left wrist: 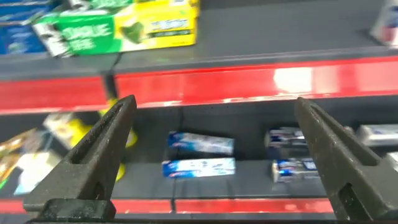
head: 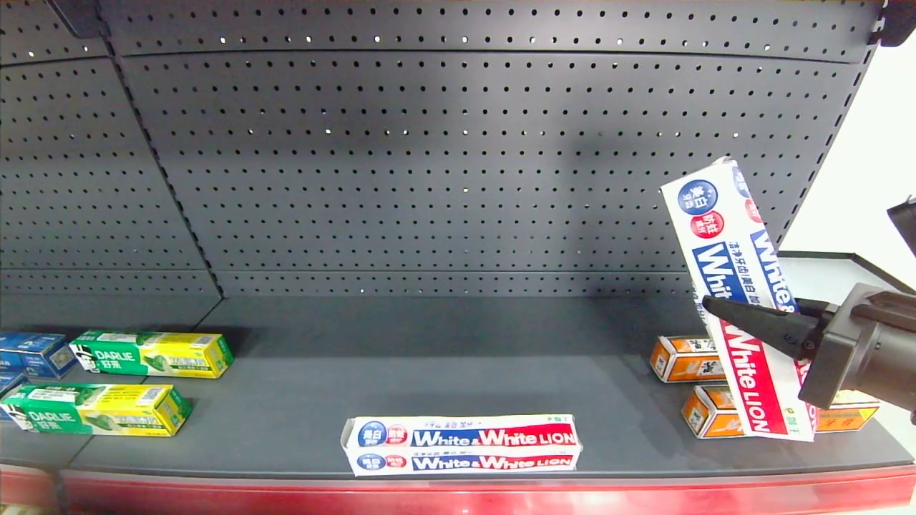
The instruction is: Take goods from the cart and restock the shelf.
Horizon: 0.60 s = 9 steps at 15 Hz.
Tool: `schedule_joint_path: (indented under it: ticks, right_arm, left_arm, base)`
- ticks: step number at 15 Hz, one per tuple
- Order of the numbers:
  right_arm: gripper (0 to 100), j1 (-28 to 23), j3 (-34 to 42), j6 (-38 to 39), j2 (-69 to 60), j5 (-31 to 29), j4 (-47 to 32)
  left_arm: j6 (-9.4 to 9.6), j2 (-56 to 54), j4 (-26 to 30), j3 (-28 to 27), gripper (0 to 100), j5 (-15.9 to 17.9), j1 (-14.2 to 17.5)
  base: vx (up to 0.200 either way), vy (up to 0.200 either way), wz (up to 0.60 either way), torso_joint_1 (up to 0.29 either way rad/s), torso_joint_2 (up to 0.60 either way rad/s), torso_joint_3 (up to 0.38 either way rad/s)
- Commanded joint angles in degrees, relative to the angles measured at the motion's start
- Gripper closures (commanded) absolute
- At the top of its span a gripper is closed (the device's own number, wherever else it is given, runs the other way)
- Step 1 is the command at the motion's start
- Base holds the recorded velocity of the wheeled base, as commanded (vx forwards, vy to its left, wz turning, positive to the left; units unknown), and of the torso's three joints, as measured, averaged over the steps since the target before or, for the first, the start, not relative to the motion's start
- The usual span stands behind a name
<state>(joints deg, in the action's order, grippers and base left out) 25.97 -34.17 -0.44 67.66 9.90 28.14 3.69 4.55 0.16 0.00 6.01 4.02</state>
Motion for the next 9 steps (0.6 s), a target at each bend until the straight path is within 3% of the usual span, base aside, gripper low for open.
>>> schedule_joint_path:
  ticks: [1,2,9]
  right_arm:
    - [100,0.1,-0.2,0.0,0.1,0.0,0.0]
    - [100,0.1,0.0,0.0,-0.1,0.0,0.0]
    - [100,0.8,-3.2,-5.1,3.6,2.5,0.2]
  left_arm:
    - [0.44,-3.0,0.0,0.0,0,0.1,-5.8]
    - [0.0,-4.5,-0.1,0.0,0,0.0,-3.6]
    - [-0.18,-4.5,0.0,0.0,0,-0.1,-3.8]
  base:
    - [0.0,0.0,0.0,0.0,0.0,0.0]
    - [0.0,0.0,0.0,0.0,0.0,0.0]
    - [0.0,0.0,0.0,0.0,0.0,0.0]
